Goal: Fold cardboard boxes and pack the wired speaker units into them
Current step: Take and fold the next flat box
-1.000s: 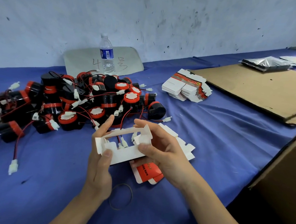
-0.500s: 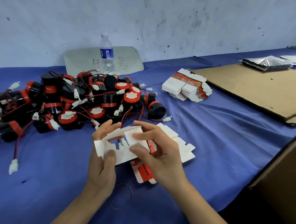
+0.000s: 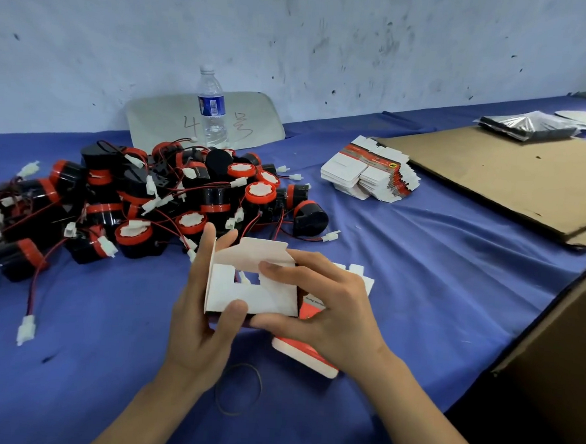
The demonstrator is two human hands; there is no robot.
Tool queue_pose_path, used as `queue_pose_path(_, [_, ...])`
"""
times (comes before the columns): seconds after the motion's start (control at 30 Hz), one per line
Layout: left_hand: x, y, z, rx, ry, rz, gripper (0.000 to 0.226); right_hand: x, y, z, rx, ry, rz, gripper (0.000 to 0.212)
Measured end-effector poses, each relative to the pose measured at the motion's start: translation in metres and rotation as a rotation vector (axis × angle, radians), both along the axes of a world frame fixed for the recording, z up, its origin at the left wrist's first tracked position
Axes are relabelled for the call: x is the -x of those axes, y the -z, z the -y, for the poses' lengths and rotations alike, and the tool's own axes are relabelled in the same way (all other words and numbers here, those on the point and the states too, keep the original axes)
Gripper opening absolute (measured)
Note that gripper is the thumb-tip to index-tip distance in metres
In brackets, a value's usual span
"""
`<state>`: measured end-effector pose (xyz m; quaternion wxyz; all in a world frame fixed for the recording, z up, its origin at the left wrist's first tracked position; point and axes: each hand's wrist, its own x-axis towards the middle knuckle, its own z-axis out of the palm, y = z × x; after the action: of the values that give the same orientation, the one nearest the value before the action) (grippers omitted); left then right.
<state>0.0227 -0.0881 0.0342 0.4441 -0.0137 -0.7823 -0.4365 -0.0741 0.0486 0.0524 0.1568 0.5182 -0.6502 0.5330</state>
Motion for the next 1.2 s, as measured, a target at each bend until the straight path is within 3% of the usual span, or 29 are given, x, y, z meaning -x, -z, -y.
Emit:
queue_pose_path(0.23, [0.0, 0.0, 0.001, 0.105, -0.066, -0.015, 0.038, 0.0, 0.0, -0.001, 0.014, 0.016, 0.193, 0.043])
queue_pose_path(0.67, [0.003, 0.004, 0.005, 0.091, -0.083, 0.014, 0.033, -0.002, -0.002, 0.001, -0.047, -0.028, 0.36, 0.045])
queue_pose_path(0.77, [0.002, 0.005, 0.004, 0.081, -0.095, 0.021, 0.033, -0.002, -0.002, 0.001, -0.046, -0.013, 0.324, 0.046])
queue_pose_path(0.93, [0.002, 0.001, 0.003, 0.07, -0.045, -0.015, 0.027, -0.005, -0.006, 0.003, 0.063, 0.002, -0.172, 0.052])
queue_pose_path(1.0, [0.001, 0.002, 0.005, 0.042, -0.025, -0.023, 0.029, -0.004, -0.007, 0.003, 0.057, 0.035, -0.261, 0.055])
queue_pose_path(1.13, [0.001, 0.006, 0.006, -0.054, 0.032, -0.057, 0.031, -0.006, -0.003, 0.004, 0.035, 0.023, -0.202, 0.044])
queue_pose_path(1.2, [0.003, 0.008, 0.006, -0.103, 0.084, -0.073, 0.034, -0.011, -0.004, 0.005, 0.005, -0.025, -0.065, 0.036])
